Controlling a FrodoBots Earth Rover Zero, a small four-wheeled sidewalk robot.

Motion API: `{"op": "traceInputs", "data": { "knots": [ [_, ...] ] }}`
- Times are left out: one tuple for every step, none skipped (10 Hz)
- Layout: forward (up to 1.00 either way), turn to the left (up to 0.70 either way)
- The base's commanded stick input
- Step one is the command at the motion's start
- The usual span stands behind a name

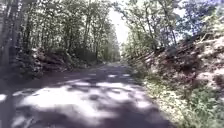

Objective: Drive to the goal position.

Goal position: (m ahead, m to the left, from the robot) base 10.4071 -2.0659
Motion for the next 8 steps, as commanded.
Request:
{"op": "traceInputs", "data": {
  "knots": [
    [0.45,0.0],
    [0.45,0.0],
    [0.45,0.0],
    [0.45,0.0],
    [0.45,0.0],
    [0.45,0.0],
    [0.45,0.0],
    [0.45,0.0]
  ]
}}
